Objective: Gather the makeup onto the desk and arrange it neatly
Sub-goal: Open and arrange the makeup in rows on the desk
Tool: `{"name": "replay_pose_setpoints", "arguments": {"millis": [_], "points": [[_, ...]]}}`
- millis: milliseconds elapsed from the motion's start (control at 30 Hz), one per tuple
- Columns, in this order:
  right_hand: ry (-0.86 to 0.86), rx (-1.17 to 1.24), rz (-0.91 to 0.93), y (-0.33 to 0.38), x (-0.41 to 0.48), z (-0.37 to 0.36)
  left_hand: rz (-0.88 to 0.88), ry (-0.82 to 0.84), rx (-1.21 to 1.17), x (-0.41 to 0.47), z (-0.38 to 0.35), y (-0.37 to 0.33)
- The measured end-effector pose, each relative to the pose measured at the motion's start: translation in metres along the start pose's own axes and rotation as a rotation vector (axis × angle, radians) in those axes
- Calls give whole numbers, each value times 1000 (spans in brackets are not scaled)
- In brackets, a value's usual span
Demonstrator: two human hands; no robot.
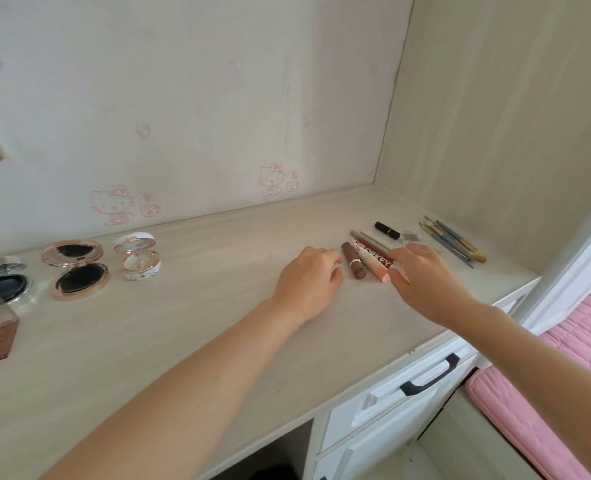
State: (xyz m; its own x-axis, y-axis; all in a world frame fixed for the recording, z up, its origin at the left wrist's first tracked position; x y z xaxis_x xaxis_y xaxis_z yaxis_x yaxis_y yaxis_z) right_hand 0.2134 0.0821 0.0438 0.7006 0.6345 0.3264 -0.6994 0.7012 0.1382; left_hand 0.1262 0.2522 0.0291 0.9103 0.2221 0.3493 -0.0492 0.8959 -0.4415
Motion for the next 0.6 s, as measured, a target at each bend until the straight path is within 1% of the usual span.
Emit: {"name": "replay_pose_setpoints", "arguments": {"millis": [267, 433, 600], "points": [[41, -40, -143, -60, 43, 2, -71, -37, -52, 75, -26, -24], [85, -39, -232, -98, 66, -13, -91, 54, -46, 119, -56, -36], [130, -69, -285, -114, 84, -26, -74, 107, -8, 148, -83, -41]]}}
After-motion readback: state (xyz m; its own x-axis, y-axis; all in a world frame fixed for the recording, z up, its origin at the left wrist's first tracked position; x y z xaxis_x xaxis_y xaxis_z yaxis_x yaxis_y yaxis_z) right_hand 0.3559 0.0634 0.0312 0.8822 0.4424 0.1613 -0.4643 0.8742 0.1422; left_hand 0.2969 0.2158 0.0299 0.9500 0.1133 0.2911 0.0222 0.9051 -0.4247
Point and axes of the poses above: each hand's wrist, its own x-axis towards the middle knuckle, its own z-axis out of the back of the hand, y = z × x, the point moved 3 cm from there along x, towards the middle knuckle, and after that the axes turned 1 degree about z, right-handed, at the moved point
